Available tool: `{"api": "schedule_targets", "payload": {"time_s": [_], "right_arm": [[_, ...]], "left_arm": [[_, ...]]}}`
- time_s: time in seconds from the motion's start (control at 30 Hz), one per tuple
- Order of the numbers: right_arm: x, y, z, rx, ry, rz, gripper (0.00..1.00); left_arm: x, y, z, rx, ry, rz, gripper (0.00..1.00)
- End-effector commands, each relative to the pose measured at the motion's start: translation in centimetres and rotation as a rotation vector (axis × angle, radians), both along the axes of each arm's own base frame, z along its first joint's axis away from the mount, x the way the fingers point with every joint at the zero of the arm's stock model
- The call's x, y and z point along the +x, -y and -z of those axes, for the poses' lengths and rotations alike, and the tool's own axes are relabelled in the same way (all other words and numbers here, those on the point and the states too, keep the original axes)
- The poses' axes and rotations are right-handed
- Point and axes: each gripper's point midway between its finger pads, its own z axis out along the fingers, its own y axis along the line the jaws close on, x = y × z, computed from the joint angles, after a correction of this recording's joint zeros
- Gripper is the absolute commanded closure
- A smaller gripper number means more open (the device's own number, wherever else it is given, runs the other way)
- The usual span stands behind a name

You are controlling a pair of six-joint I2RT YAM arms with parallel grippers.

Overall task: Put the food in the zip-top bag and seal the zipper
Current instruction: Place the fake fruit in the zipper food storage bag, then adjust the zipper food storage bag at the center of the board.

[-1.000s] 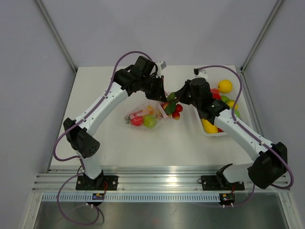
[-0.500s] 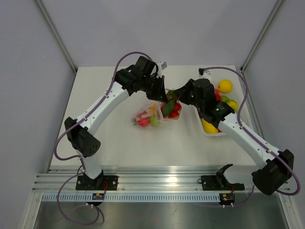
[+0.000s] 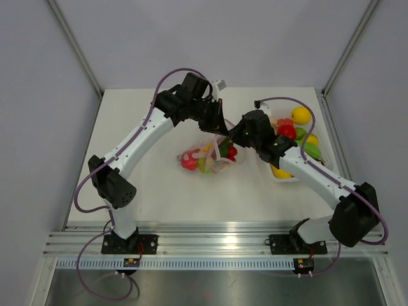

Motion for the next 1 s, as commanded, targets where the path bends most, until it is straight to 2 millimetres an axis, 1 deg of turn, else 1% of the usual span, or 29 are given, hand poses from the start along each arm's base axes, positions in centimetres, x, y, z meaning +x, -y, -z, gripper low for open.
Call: {"api": "schedule_targets", "payload": {"time_s": [0.0, 0.03, 0.07, 0.13, 0.17, 0.2, 0.23, 0.27, 0.3, 0.33, 0.37, 0.4, 0.53, 0.63, 0.7, 0.8, 0.9, 0.97], "right_arm": [[-0.3, -0.3, -2.7, 0.027, 0.062, 0.006, 1.00], [-0.4, -0.3, -3.4, 0.018, 0.082, -0.002, 1.00], [-0.6, -0.4, -3.7, 0.011, 0.088, -0.013, 1.00], [-1.2, -1.6, -4.7, -0.004, 0.122, -0.092, 1.00], [-2.1, -2.5, -4.8, 0.001, 0.106, -0.170, 1.00], [-2.5, -2.7, -4.8, -0.033, 0.109, -0.221, 0.74], [-2.7, -3.2, -6.1, -0.039, 0.120, -0.255, 0.56], [-3.4, -2.8, -5.5, -0.083, 0.091, -0.264, 0.48], [-3.6, -2.5, -5.9, -0.104, 0.103, -0.262, 0.43], [-3.9, -1.7, -7.1, -0.117, 0.137, -0.249, 0.42], [-4.2, -1.2, -7.5, -0.122, 0.148, -0.243, 0.42], [-4.7, -0.5, -8.8, -0.124, 0.181, -0.237, 0.42], [-5.8, 1.3, -10.1, -0.139, 0.209, -0.207, 0.43], [-6.6, 2.5, -9.8, -0.146, 0.202, -0.180, 0.42], [-6.7, 3.3, -9.5, -0.149, 0.199, -0.137, 0.41], [-6.7, 4.6, -8.0, -0.179, 0.172, -0.083, 0.36], [-6.1, 5.6, -6.7, -0.229, 0.132, -0.040, 0.35], [-5.7, 5.9, -5.5, -0.246, 0.114, -0.023, 0.38]], "left_arm": [[0.3, 1.4, -4.9, -0.150, 0.086, 0.041, 1.00], [0.4, 1.4, -4.9, -0.150, 0.083, 0.037, 1.00], [0.5, 1.4, -4.8, -0.153, 0.083, 0.036, 1.00], [0.7, 1.5, -4.8, -0.157, 0.081, 0.035, 1.00], [0.8, 1.4, -4.8, -0.154, 0.082, 0.030, 1.00], [1.1, 1.2, -4.7, -0.153, 0.081, 0.024, 1.00], [1.1, 1.0, -4.9, -0.153, 0.084, 0.022, 1.00], [1.2, 0.7, -4.6, -0.148, 0.079, 0.017, 1.00], [1.5, 0.3, -4.5, -0.145, 0.080, 0.008, 1.00], [1.6, 0.1, -4.5, -0.143, 0.082, 0.005, 1.00], [1.6, -0.2, -4.7, -0.143, 0.089, 0.000, 1.00], [1.9, -0.7, -4.3, -0.135, 0.085, -0.013, 1.00], [2.1, -1.3, -4.5, -0.138, 0.090, -0.024, 1.00], [2.0, -1.4, -4.6, -0.139, 0.093, -0.026, 1.00], [2.1, -1.4, -4.6, -0.140, 0.095, -0.027, 1.00], [2.0, -1.4, -4.6, -0.139, 0.093, -0.026, 1.00], [1.9, -1.6, -4.7, -0.138, 0.099, -0.026, 1.00], [1.7, -1.7, -4.7, -0.137, 0.100, -0.025, 1.00]]}}
